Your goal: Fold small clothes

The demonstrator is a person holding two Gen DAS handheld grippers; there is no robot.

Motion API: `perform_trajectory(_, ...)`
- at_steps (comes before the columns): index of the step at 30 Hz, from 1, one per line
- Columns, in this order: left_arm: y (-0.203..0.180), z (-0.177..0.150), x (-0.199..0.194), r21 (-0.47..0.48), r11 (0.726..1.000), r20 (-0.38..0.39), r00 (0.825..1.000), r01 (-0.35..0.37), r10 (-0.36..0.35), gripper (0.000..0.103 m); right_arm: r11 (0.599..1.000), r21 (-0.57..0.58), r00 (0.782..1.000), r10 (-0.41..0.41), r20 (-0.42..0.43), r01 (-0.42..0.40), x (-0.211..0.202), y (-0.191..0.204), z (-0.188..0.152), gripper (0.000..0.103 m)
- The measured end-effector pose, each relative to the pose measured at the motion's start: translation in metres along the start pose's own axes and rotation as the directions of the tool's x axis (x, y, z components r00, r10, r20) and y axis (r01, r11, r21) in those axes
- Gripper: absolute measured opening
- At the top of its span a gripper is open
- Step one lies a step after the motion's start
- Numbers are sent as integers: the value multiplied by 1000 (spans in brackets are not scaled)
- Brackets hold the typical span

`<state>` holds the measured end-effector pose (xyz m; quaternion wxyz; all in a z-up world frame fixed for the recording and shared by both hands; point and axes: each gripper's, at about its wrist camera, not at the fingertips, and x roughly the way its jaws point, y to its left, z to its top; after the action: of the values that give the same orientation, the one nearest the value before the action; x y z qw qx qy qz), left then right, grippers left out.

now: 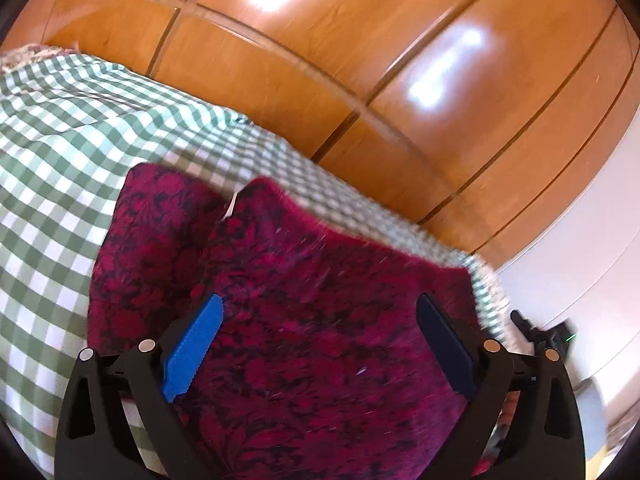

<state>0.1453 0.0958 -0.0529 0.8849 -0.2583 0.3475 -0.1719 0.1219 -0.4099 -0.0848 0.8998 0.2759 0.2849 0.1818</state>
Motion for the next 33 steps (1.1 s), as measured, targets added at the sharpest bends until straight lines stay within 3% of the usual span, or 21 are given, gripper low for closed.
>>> perform_trajectory(2, -4, -3, 3, 28, 999, 3, 999, -39, 39, 96, 973, -160, 985, -173, -26, 167, 11, 20, -2, 71)
perform_trajectory(4, -6, -6, 11, 55, 995, -13, 996, -84, 85, 96, 934, -261, 967, -256, -10, 245, 19, 31, -4, 70)
perform_trajectory(7, -9, -11, 29, 118, 982, -36, 988, -145, 150, 97, 883, -324, 932, -362, -9, 340, 36, 38, -2, 70)
perform_trajectory(8, -13, -16, 32, 162, 973, -31, 985, -165, 172, 99, 866, -320, 910, -414, -30, 384, 46, 37, 2, 70)
perform_trajectory(10, -19, -23, 38, 218, 955, -21, 977, -202, 212, 99, 876, -268, 895, -437, -87, 401, 63, 26, 7, 68)
perform_trajectory(12, -26, -30, 44, 285, 925, -7, 964, -254, 266, 99, 901, -244, 910, -396, -121, 359, 80, 18, 7, 51)
perform_trajectory(13, -30, -34, 45, 311, 911, 0, 958, -271, 285, 99, 902, -258, 912, -389, -131, 347, 88, 18, 9, 31)
perform_trajectory(17, -33, -36, 39, 308, 911, -2, 958, -273, 288, 99, 846, -331, 896, -443, -4, 417, 77, 38, 3, 20)
perform_trajectory(19, -32, -33, 40, 284, 922, -3, 961, -265, 277, 99, 841, -308, 889, -456, 37, 444, 70, 34, 3, 20)
perform_trajectory(21, -31, -32, 42, 278, 921, -11, 958, -273, 287, 99, 848, -285, 886, -465, 5, 446, 76, 23, -2, 21)
perform_trajectory(25, -39, -32, 46, 300, 902, -23, 943, -309, 331, 99, 853, -274, 888, -461, 5, 444, 85, 13, -12, 35)
perform_trajectory(26, -43, -29, 45, 291, 906, -33, 944, -306, 330, 99, 851, -273, 886, -463, 12, 448, 83, 13, -13, 44)
perform_trajectory(30, -58, -8, 37, 174, 968, -52, 980, -180, 192, 99, 867, -252, 897, -442, 12, 431, 81, 8, -13, 48)
perform_trajectory(33, -76, 7, 46, 146, 978, -45, 986, -150, 158, 99, 875, -234, 902, -431, 20, 423, 81, 9, -13, 51)
